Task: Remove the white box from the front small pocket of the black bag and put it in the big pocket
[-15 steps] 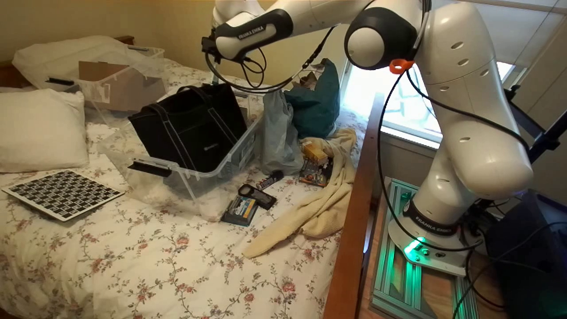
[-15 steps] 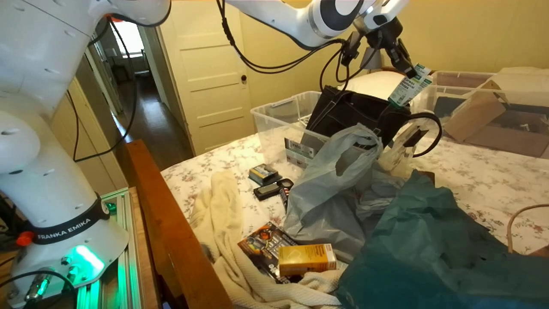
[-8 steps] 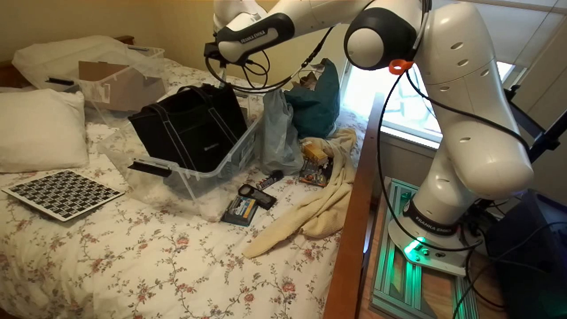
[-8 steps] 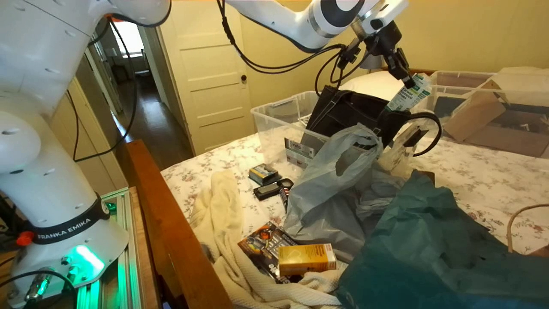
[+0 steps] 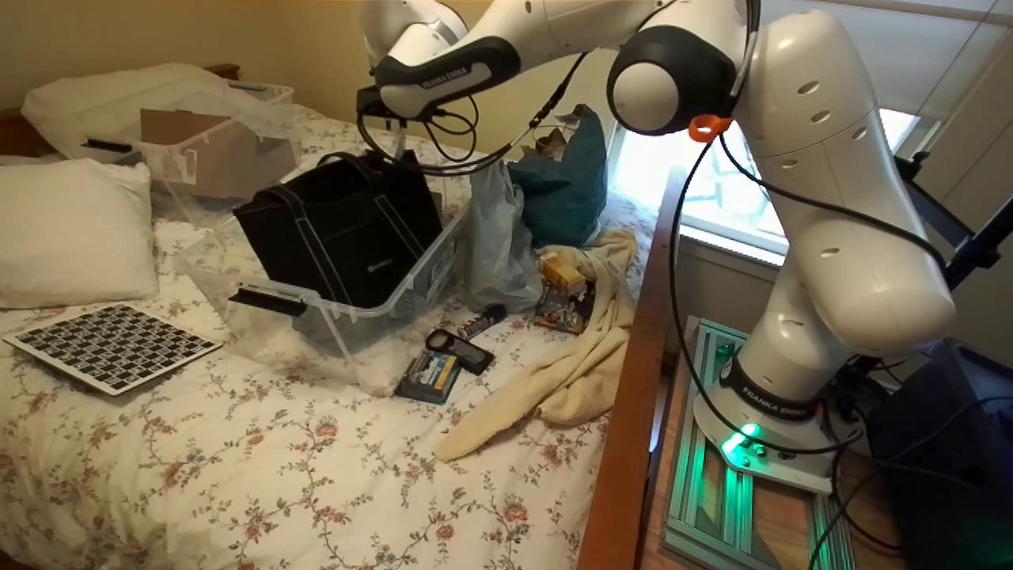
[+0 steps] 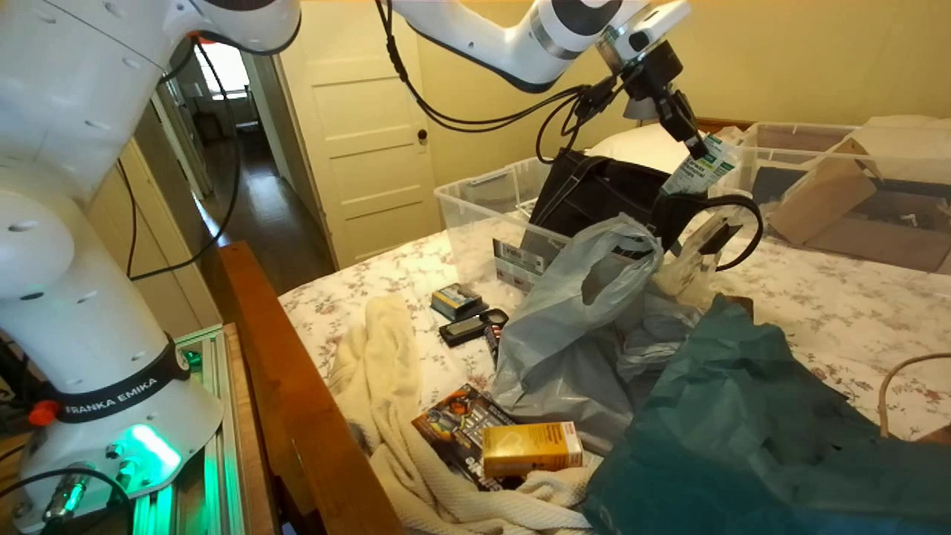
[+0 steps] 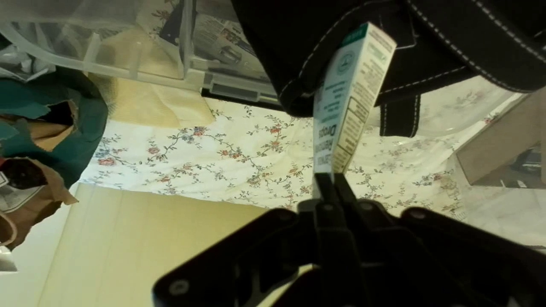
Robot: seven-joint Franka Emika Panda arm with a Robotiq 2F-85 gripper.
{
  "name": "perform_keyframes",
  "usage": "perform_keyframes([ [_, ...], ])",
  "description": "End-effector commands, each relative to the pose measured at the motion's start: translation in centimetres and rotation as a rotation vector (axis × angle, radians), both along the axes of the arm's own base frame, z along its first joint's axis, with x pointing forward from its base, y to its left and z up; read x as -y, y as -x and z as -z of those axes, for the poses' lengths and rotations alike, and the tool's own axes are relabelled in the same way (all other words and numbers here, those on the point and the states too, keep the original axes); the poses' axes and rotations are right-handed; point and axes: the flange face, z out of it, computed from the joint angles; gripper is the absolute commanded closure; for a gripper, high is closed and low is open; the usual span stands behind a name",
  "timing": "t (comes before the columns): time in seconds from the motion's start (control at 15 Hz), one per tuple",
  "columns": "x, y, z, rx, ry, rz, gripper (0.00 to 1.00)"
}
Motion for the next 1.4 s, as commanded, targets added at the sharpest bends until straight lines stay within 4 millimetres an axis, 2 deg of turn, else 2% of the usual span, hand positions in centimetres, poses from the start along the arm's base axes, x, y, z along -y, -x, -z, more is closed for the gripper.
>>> perform_keyframes([
  [0.0, -1.6, -1.6, 0.0, 0.000, 0.022, -0.003, 0.99],
  [0.13, -2.3, -2.3, 0.0, 0.009, 0.028, -0.011, 0.99],
  [0.47, -3.9, -3.7, 1.7, -0.045, 0.118, 0.054, 0.99],
  [0.73, -4.5, -3.8, 2.7, -0.104, 0.199, 0.149, 0.99],
  [0.87, -4.8, -3.9, 3.1, -0.138, 0.211, 0.149, 0.82],
  [0.93, -5.0, -3.9, 3.3, -0.152, 0.222, 0.154, 0.78],
  [1.0, -5.3, -4.0, 3.8, -0.166, 0.231, 0.144, 0.83],
  [1.07, -5.4, -4.1, 4.2, -0.178, 0.228, 0.133, 0.77],
  [1.13, -5.5, -4.2, 4.4, -0.183, 0.223, 0.122, 0.54],
  [1.27, -5.6, -4.4, 4.6, -0.171, 0.213, 0.116, 0.50],
  [1.33, -5.6, -4.6, 4.6, -0.155, 0.206, 0.116, 0.43],
])
